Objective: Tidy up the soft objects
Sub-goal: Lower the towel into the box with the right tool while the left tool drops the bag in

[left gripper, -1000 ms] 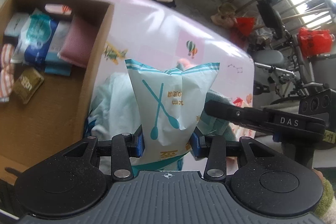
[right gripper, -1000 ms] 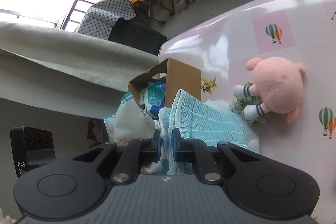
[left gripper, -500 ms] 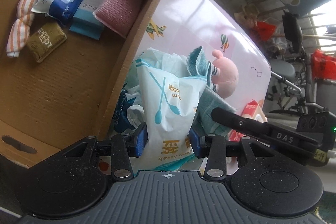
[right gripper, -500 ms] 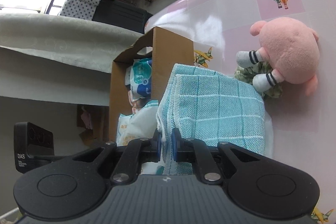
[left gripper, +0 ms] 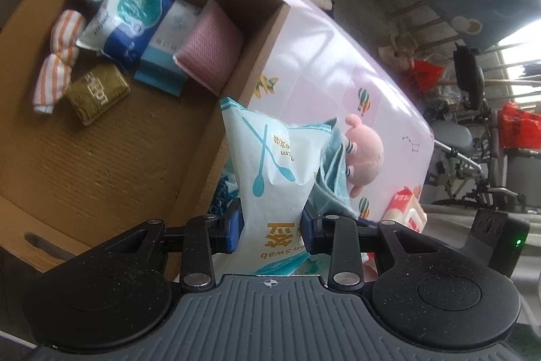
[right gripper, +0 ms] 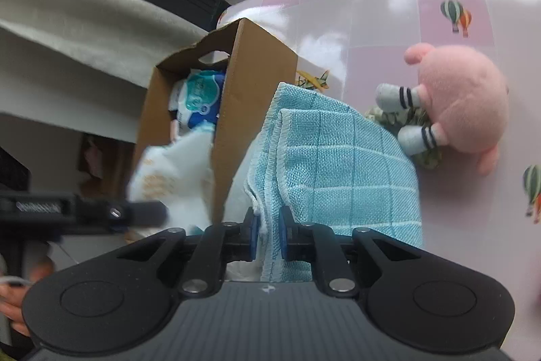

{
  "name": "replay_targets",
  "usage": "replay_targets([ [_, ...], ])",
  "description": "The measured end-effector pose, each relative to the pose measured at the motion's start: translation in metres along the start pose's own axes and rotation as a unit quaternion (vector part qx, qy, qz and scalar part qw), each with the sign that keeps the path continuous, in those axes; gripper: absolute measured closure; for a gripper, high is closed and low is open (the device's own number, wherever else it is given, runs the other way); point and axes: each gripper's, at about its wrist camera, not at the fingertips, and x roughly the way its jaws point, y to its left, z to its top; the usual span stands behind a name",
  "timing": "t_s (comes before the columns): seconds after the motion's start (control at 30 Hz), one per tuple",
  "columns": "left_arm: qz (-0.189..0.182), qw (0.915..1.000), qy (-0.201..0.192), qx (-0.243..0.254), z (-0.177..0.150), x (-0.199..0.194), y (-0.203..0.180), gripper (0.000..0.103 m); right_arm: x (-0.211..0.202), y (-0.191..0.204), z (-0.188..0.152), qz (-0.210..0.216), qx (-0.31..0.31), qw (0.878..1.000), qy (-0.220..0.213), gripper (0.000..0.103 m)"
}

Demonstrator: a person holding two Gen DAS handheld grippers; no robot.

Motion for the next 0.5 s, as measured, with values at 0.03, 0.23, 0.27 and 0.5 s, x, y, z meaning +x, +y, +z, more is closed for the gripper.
replay_targets([
  [0.03, 0.000, 1.0000, -0.006, 0.000, 0.001, -0.004, 0.002, 0.070, 0.001, 0.003, -0.001, -0.010, -0.010, 1.000, 0.001, 0.103],
  [0.23, 0.038, 0.9984, -0.041, 0.005, 0.008, -0.022, 0.015, 0.070, 0.009, 0.013, -0.007, -0.045, -0.024, 0.999, -0.003, 0.103],
  [0.27, 0.046, 0.9979, -0.046, 0.004, 0.009, -0.025, 0.018, 0.070, 0.006, 0.013, -0.007, -0.041, -0.017, 0.999, -0.009, 0.103],
  [0.5, 0.091, 0.9927, -0.077, -0.019, 0.015, -0.047, 0.055, 0.070, -0.038, -0.010, 0.010, 0.056, 0.094, 0.992, -0.069, 0.103],
])
